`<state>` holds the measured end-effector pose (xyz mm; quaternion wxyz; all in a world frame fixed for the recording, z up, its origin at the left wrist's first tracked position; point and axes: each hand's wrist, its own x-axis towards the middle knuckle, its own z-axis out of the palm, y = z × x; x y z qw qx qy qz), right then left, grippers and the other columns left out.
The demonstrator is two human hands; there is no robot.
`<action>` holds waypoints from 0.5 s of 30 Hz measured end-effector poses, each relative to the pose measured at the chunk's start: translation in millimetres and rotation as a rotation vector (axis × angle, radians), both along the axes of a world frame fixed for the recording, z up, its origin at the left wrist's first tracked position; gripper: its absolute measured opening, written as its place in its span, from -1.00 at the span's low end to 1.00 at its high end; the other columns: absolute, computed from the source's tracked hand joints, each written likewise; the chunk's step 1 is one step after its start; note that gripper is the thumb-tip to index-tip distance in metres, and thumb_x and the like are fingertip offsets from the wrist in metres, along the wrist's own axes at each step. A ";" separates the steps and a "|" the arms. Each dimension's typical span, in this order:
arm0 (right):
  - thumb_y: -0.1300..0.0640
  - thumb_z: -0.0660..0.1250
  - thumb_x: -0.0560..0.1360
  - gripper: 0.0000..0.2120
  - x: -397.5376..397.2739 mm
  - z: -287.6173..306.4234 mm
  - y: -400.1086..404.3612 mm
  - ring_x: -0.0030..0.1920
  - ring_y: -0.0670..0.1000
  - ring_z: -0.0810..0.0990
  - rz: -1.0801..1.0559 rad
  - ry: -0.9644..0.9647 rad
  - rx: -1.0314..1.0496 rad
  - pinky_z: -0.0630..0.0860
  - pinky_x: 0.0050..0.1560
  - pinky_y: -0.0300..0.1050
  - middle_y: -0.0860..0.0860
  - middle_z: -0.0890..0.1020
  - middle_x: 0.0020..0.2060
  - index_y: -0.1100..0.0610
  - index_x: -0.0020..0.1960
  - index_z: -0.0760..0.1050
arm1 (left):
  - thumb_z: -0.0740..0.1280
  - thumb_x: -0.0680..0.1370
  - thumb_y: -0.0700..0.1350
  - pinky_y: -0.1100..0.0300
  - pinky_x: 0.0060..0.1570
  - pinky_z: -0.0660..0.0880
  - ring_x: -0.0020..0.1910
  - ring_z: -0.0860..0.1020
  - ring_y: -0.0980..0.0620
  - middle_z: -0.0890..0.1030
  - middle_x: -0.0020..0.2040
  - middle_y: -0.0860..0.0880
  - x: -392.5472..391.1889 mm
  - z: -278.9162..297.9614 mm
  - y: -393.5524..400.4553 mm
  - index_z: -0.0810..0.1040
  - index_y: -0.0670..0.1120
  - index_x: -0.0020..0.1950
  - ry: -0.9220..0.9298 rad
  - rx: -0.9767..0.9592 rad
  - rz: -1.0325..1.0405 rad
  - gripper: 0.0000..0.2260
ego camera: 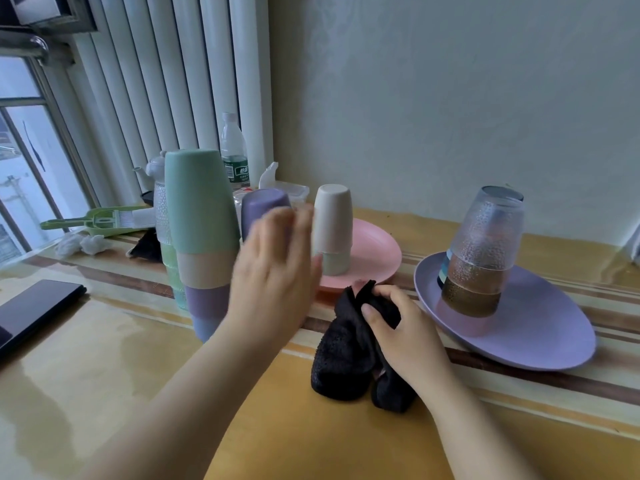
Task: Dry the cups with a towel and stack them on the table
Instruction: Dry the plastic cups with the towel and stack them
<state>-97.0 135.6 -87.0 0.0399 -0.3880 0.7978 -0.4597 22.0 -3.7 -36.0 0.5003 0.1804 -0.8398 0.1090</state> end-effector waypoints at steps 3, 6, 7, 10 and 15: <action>0.10 0.32 0.52 -0.81 -5.8 2.1 2.7 0.05 -0.25 0.42 -0.036 -0.037 -0.030 0.28 -0.11 -0.56 -0.34 0.48 -0.07 -0.11 0.09 0.42 | 0.25 0.50 -0.24 0.06 -0.25 0.54 -0.10 0.57 -0.22 0.56 0.06 -0.22 -27.3 -4.5 24.3 0.48 -0.23 0.17 -0.107 0.205 -0.317 -0.75; 0.18 0.35 0.51 -0.82 -14.1 2.1 6.9 0.01 -0.18 0.49 -0.108 -0.101 -0.107 0.35 -0.12 -0.51 -0.37 0.50 -0.14 -0.05 0.05 0.50 | 0.24 0.54 -0.27 0.17 0.12 0.33 0.26 0.41 -0.16 0.36 0.37 -0.16 -64.9 -4.6 35.1 0.28 -0.20 0.44 -0.101 0.763 -0.318 -0.54; 0.18 0.36 0.50 -0.81 -16.5 1.8 8.5 0.02 -0.17 0.49 -0.124 -0.115 -0.109 0.34 -0.10 -0.47 -0.36 0.50 -0.14 -0.02 0.08 0.52 | 0.24 0.54 -0.26 0.17 0.22 0.27 0.33 0.34 -0.15 0.27 0.42 -0.16 -78.2 -5.5 31.5 0.18 -0.19 0.48 -0.062 0.934 -0.272 -0.48; 0.16 0.37 0.50 -0.78 -20.4 -2.7 10.3 0.06 -0.17 0.48 -0.129 -0.110 -0.093 0.31 0.04 -0.34 -0.22 0.55 -0.07 0.03 0.14 0.54 | 0.37 0.51 -0.17 0.05 0.36 0.27 0.42 0.29 -0.16 0.10 0.52 -0.15 -111.7 -11.3 8.2 -0.04 -0.19 0.56 0.062 1.272 -0.096 -0.24; 0.14 0.37 0.50 -0.75 -25.6 -8.5 9.3 0.09 -0.22 0.44 -0.102 -0.099 -0.099 0.28 0.09 -0.37 -0.20 0.55 0.04 0.02 0.18 0.53 | 0.57 0.36 -0.02 -0.08 0.44 0.22 0.49 0.20 -0.19 0.15 0.50 -0.19 -146.8 -22.9 -29.0 -0.14 -0.16 0.57 0.166 1.476 0.023 0.07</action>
